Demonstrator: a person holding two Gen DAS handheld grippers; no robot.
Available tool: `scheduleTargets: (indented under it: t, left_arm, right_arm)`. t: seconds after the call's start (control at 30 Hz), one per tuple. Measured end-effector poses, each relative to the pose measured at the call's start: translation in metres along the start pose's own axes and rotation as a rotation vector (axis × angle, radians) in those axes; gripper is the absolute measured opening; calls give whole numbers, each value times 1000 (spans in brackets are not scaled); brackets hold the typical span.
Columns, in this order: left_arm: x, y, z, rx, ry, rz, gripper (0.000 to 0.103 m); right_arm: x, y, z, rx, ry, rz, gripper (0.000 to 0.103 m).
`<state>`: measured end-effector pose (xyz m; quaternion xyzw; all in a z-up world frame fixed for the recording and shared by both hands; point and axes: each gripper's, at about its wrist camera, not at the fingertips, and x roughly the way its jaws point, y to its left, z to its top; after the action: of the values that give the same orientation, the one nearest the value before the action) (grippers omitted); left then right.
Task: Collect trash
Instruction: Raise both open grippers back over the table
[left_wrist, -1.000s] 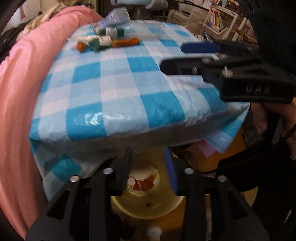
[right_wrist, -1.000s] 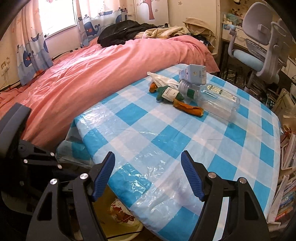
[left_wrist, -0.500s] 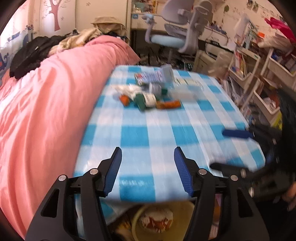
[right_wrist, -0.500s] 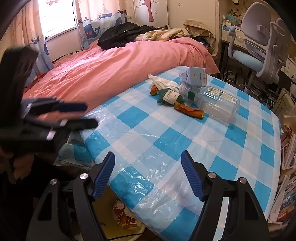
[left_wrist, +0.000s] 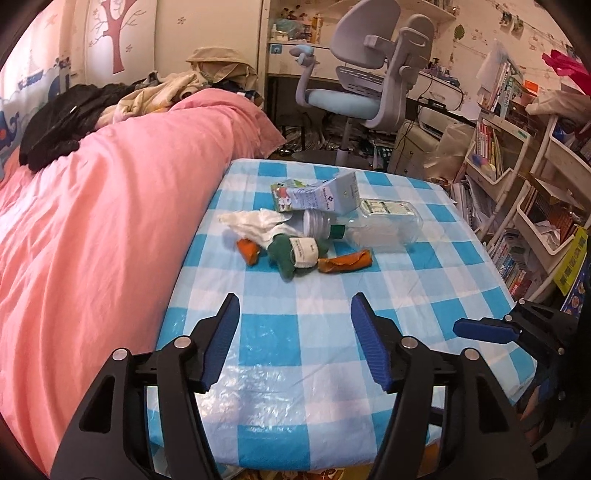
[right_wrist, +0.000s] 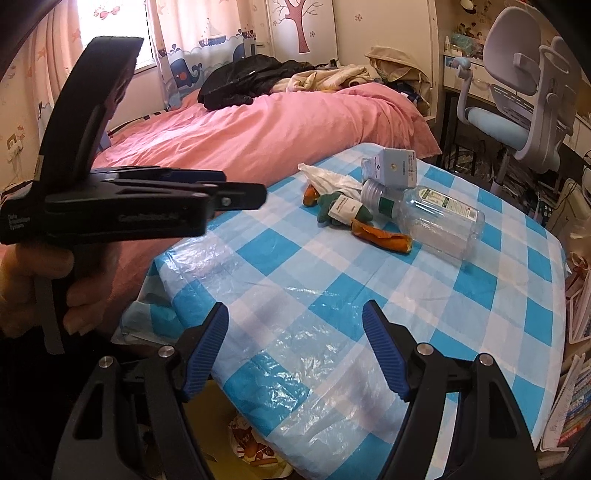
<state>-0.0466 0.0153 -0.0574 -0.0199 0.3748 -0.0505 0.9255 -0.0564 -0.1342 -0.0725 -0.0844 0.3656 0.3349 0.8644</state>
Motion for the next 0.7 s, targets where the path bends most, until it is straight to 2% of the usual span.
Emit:
scheduleTargets:
  t: [0.27, 0.7]
  left_arm:
    - [1, -9, 2, 35, -11, 7, 63]
    - [3, -10, 3, 33, -12, 11, 65]
  right_arm:
    - [-1, -1, 3, -2, -13, 4, 72]
    - [-2, -2, 3, -1, -16, 4, 72]
